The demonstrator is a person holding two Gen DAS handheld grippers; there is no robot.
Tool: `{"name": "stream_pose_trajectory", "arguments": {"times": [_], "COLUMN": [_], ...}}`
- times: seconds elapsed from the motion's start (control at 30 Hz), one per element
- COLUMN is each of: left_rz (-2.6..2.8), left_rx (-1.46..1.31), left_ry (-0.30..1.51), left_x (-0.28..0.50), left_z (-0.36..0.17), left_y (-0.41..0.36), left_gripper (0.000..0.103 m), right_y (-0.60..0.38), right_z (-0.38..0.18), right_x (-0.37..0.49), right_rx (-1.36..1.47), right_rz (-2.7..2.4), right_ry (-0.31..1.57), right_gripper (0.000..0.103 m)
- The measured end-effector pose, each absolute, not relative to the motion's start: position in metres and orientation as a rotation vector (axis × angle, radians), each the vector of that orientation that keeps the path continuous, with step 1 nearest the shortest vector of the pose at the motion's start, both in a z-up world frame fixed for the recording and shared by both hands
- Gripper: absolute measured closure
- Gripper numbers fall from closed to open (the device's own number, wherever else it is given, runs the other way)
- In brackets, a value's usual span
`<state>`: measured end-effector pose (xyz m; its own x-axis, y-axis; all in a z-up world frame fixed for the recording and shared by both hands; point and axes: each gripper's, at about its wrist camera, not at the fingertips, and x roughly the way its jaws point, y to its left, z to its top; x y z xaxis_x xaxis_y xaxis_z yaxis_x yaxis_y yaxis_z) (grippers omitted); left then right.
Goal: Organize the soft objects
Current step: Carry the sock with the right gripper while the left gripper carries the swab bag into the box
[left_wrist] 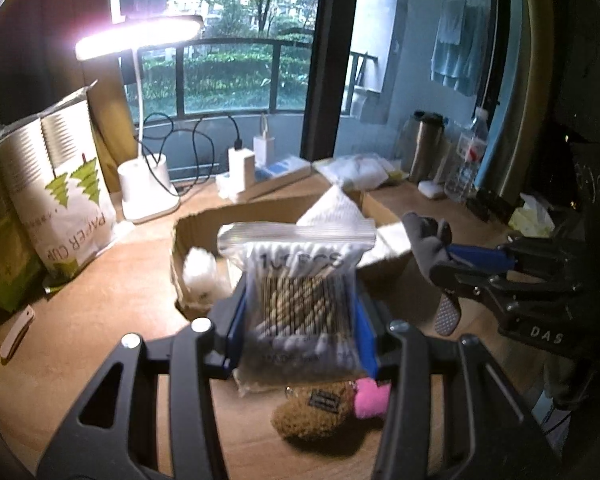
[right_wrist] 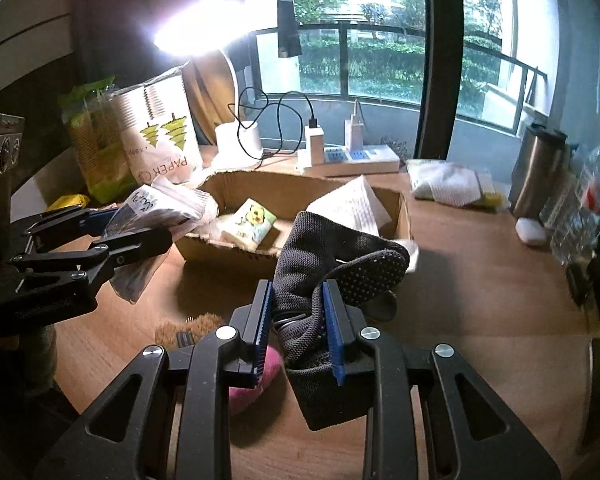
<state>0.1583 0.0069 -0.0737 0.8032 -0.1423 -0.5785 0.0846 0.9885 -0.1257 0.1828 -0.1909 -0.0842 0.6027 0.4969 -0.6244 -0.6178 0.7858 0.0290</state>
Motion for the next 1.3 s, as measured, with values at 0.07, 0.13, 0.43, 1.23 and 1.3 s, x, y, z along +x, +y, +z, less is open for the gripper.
{"name": "stream_pose_trajectory", "arguments": {"times": [0.07, 0.13, 0.43, 1.23, 1.3], "left_rz": [-0.127, -0.132, -0.129, -0.120, -0.123], "left_rx": [-0.100, -0.102, -0.114, -0.136, -0.135], "left_ry": [0.619, 0.615, 0.591, 0.681, 0.702], "left_x": [0.161, 0.166, 0.183, 0.267, 0.274], "left_z": [-0.071, -0.070, -0.063, -0.099, -0.106], "left_y": [0.010, 0.013, 0.026, 0.009, 0.005], "left_gripper": [0.057, 0.057, 0.057, 0.056, 0.056], "right_y": [-0.187, -0.184, -0.175, -0.173, -0.173], "right_z": [-0.080, -0.075, -0.067, -0.095, -0.102], "right_x": [0.185, 0.188, 0.208, 0.300, 0.306], "right_rx": [-0.205, -0.208, -0.212, -0.132, -0.125], "right_rz": [0.646, 0.642, 0.628, 0.668, 0.672], "right_ry": [0.651, 0.644, 0.628, 0.675, 0.691], "right_gripper": [0.076, 0.076, 0.076, 0.076, 0.076]}}
